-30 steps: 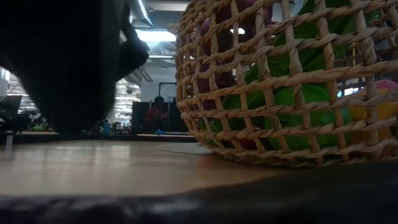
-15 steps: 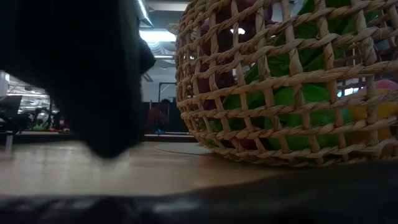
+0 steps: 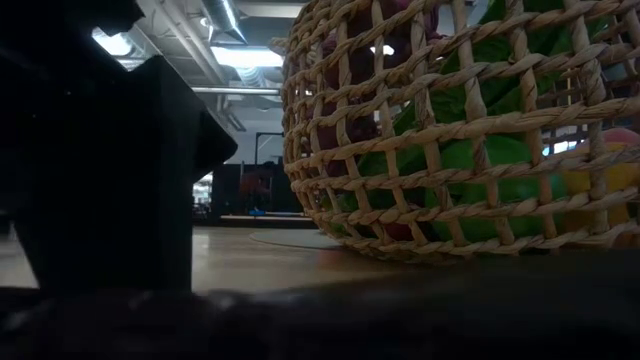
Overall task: Build produce basket
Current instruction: Put the purple eggplant into brown basket, then put the orange tangerine into the brown basket
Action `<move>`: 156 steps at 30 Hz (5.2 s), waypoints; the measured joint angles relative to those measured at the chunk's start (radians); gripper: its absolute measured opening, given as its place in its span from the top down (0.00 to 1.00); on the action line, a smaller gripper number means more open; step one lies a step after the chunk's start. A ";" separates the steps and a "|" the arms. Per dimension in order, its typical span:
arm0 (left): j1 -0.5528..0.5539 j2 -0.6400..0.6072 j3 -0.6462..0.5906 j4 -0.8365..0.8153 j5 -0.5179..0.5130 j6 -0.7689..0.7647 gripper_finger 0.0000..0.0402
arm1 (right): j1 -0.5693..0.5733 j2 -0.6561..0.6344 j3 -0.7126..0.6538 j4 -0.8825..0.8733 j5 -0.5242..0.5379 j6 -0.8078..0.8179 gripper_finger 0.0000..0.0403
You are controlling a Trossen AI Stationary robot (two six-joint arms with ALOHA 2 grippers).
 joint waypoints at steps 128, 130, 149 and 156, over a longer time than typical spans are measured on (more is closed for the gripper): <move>0.578 -0.126 0.788 -1.160 -0.032 0.548 0.79 | -0.001 -0.171 0.000 0.000 0.558 0.051 0.64; 0.582 -0.126 0.788 -1.150 -0.032 0.547 0.76 | -0.001 -0.171 0.000 0.000 0.558 0.051 0.64; 0.591 -0.187 1.018 -1.252 -0.039 0.386 0.74 | -0.166 -0.170 0.000 -0.001 0.602 0.186 0.64; 0.638 -0.254 1.080 -1.334 -0.097 0.335 0.73 | -0.361 -0.170 0.000 0.029 0.492 0.187 0.64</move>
